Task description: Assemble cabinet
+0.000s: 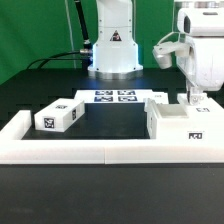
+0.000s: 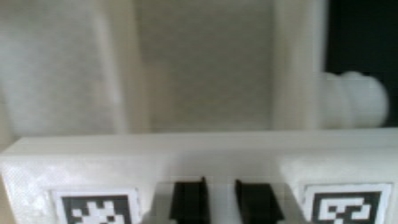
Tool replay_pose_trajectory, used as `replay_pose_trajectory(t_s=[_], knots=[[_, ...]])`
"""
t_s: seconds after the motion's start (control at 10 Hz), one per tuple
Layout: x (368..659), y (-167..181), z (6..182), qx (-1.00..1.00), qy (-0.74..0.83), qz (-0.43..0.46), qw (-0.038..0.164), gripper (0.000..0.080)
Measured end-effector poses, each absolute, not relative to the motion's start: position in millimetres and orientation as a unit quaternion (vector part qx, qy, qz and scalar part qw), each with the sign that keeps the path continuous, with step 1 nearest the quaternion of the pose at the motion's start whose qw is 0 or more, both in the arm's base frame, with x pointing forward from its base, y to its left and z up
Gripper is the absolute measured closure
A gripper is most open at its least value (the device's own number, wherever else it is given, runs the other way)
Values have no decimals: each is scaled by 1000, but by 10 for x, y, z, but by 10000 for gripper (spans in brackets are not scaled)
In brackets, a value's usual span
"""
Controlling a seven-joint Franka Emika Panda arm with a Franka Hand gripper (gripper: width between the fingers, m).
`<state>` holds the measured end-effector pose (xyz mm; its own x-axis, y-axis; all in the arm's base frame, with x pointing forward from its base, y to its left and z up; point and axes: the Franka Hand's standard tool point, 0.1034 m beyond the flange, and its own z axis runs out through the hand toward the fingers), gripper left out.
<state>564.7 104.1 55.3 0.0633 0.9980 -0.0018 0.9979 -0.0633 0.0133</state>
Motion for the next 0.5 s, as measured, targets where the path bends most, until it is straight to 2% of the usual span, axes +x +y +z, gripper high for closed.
replay_pose_trajectory(t_s=[0.5], knots=[[5815,1030,550,729,685,-13,1,729]])
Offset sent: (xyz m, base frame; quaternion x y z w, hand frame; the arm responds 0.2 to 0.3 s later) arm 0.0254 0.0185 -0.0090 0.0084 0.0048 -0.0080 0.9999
